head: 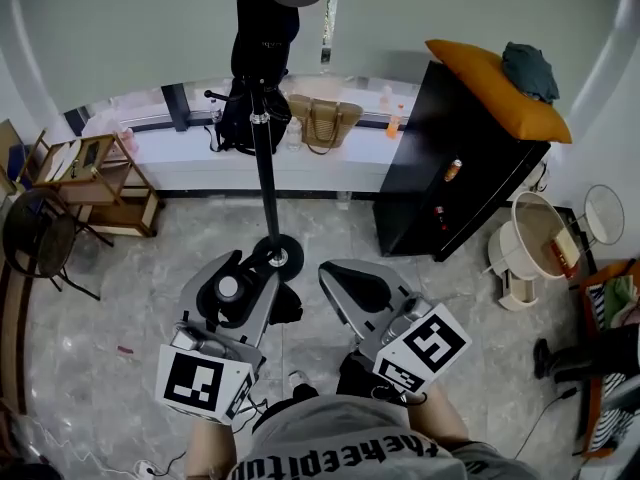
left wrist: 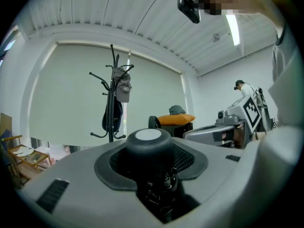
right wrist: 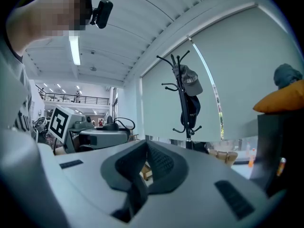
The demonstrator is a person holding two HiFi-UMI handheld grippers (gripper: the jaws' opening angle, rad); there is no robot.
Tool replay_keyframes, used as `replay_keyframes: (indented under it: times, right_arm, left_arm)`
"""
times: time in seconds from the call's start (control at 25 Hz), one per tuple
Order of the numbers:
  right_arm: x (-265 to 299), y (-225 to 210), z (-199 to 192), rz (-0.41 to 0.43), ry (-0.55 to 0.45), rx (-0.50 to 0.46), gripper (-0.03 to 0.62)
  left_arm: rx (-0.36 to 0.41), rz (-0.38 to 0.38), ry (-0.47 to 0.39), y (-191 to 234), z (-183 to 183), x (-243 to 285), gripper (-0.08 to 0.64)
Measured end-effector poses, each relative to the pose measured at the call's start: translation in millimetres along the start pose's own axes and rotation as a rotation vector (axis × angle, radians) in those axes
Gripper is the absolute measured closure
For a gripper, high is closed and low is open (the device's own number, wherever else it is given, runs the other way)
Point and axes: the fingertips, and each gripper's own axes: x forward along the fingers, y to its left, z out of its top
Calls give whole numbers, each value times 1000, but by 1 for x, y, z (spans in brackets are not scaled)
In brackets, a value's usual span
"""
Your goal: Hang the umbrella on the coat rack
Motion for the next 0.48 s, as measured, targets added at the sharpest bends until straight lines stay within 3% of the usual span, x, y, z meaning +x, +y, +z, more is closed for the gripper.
replay_keyframes:
  times: [0.48]
  right_arm:
    - [24, -46, 4, 68, -2, -8, 580]
  left_arm:
    - [4, 65, 14, 10, 2, 45, 357]
